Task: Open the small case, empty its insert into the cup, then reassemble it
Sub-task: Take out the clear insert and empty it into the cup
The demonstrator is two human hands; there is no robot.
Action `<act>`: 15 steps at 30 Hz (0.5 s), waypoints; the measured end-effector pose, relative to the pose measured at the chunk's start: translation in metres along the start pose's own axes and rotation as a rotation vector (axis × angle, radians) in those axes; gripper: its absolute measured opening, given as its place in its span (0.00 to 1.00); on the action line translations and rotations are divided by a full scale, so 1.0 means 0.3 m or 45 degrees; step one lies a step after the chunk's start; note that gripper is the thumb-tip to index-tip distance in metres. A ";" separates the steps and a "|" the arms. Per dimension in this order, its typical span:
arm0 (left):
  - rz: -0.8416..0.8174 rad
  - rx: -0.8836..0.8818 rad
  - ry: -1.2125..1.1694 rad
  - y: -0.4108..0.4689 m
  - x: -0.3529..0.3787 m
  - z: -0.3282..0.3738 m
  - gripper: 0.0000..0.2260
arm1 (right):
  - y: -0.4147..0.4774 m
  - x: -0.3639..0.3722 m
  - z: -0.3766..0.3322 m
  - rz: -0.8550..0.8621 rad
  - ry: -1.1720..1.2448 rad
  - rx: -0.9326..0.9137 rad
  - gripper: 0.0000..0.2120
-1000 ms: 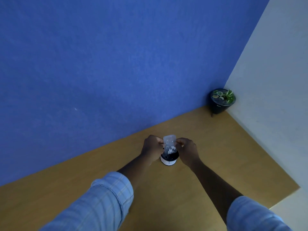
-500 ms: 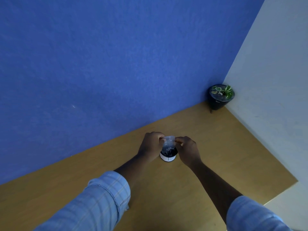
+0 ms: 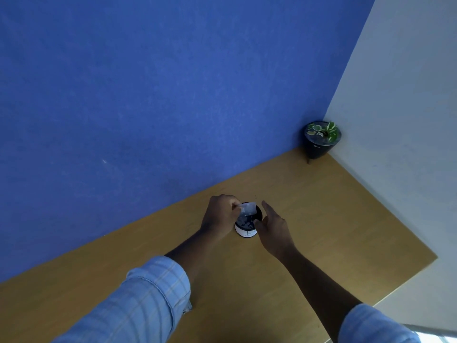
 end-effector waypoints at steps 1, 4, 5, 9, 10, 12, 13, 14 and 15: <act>0.001 -0.005 0.010 -0.002 0.003 -0.002 0.06 | -0.002 0.010 0.013 -0.011 0.018 0.030 0.31; -0.008 -0.019 0.010 -0.010 0.012 -0.005 0.06 | -0.021 0.050 0.000 -0.101 0.057 -0.017 0.28; -0.011 -0.019 0.010 -0.010 0.014 -0.006 0.06 | -0.023 0.058 0.001 -0.115 0.066 -0.015 0.28; -0.009 -0.011 0.013 -0.015 0.016 -0.001 0.06 | -0.015 0.063 0.052 -0.086 0.165 0.124 0.38; -0.008 -0.011 0.016 -0.016 0.017 -0.003 0.06 | -0.016 0.066 0.043 -0.095 0.172 0.101 0.37; -0.011 -0.012 0.024 -0.019 0.017 -0.006 0.06 | -0.021 0.069 0.015 -0.126 0.174 0.019 0.31; -0.010 -0.008 0.028 -0.020 0.015 -0.004 0.06 | -0.022 0.069 0.013 -0.126 0.187 0.023 0.32; -0.007 0.001 0.031 -0.022 0.012 -0.003 0.06 | -0.025 0.068 0.023 -0.112 0.211 0.068 0.35; -0.002 0.011 0.032 -0.023 0.011 0.000 0.06 | -0.027 0.067 0.037 -0.091 0.236 0.120 0.39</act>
Point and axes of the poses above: each hand's wrist, its own y-axis towards the middle knuckle, its own x-axis out of the palm, z = x × y, the point moved 10 cm from there along y, towards the middle knuckle, and after that the axes turned 7 degrees about x, right-handed, at the moved point
